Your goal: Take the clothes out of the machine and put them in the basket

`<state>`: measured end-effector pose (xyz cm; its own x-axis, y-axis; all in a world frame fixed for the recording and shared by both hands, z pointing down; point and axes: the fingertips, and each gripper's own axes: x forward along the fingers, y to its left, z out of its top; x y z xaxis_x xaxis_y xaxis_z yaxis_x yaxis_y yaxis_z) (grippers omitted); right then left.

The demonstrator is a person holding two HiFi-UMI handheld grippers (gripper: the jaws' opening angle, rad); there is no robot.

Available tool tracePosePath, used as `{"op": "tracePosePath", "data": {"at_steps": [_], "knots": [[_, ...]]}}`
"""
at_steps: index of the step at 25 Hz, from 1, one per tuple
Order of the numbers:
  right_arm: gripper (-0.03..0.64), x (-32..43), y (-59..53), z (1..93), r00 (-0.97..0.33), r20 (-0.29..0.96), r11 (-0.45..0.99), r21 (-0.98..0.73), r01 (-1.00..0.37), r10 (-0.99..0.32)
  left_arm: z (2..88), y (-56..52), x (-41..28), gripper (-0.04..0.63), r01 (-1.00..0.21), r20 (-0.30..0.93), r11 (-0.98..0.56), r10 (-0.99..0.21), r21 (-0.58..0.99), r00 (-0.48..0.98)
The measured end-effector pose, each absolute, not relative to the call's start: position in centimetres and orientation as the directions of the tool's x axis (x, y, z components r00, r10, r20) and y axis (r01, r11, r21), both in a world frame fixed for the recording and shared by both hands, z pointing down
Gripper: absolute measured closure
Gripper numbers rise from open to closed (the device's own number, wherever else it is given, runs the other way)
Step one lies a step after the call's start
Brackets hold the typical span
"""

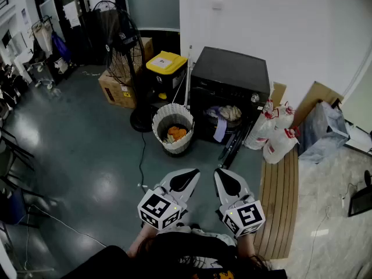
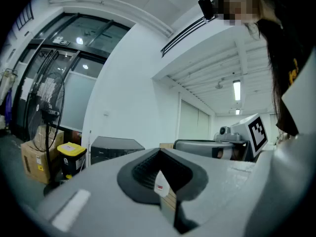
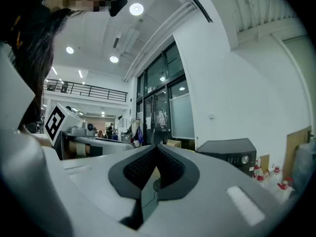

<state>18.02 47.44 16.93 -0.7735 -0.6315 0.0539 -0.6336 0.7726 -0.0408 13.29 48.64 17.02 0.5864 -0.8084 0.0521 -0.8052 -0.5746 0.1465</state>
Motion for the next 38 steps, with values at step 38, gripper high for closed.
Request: {"op": "tracePosePath", "data": {"at_steps": [38], "knots": [[0.606,20.6,44.3,18.3,-0.801,0.034,0.793,-0.116,-0.598,-0.598,18.3,47.6,16.4,0.595,-0.834,0.121,-0.544,-0.825,0.095,0.552]]}}
